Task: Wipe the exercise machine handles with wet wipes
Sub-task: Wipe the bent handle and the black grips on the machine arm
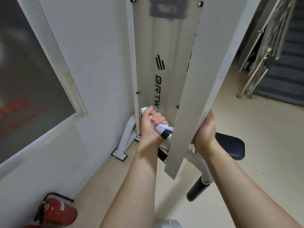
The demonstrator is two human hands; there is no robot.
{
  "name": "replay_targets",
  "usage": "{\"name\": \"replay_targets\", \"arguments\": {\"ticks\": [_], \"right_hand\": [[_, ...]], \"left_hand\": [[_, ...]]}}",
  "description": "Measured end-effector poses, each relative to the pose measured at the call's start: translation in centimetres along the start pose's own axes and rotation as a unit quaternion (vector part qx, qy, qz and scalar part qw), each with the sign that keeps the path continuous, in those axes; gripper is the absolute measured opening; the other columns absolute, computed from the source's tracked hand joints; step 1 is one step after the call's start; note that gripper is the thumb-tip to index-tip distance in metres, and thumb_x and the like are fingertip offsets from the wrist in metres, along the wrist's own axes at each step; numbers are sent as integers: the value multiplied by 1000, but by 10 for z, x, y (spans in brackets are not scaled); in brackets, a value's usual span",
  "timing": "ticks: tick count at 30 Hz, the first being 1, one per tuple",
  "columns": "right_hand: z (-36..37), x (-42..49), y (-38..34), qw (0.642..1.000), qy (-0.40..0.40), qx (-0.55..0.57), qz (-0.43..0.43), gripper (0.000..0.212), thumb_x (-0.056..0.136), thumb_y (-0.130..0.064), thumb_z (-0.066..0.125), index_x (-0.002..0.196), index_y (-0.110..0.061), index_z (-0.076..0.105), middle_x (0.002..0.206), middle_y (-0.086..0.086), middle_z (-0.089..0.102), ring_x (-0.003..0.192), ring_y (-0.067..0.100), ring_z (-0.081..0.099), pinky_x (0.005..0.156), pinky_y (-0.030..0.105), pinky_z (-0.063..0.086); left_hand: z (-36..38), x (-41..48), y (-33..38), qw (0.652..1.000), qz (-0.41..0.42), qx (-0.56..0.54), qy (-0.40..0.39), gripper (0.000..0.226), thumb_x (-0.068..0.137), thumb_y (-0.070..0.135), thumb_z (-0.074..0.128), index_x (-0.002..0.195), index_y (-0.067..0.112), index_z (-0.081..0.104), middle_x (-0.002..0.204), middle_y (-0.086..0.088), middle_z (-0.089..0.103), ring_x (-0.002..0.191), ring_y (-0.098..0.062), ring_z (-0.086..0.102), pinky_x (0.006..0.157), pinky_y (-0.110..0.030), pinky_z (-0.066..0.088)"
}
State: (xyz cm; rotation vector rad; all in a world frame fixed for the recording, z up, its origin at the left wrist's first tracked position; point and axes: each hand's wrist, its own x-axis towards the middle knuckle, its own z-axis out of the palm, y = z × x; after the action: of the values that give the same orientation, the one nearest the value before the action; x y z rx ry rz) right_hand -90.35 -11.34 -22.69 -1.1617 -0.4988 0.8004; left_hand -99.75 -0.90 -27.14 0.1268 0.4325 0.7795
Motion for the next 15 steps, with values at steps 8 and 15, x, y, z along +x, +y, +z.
{"name": "replay_targets", "arguments": {"ticks": [8,15], "right_hand": [[-7,-9,1,1000,15,8,17,61,62,-58,52,95,-6,57,84,20,52,84,33,49,77,41,40],[-4,-10,-3,999,26,-16,17,50,68,-54,45,90,-11,59,80,11,59,80,31,55,76,37,44]], "left_hand": [[5,-35,-28,947,19,270,170,38,86,18,66,54,14,48,48,0,46,45,-19,41,56,-24,36],[4,-25,11,992,-39,86,79,21,83,19,81,84,7,64,73,-8,69,54,-19,64,54,-24,54]]}}
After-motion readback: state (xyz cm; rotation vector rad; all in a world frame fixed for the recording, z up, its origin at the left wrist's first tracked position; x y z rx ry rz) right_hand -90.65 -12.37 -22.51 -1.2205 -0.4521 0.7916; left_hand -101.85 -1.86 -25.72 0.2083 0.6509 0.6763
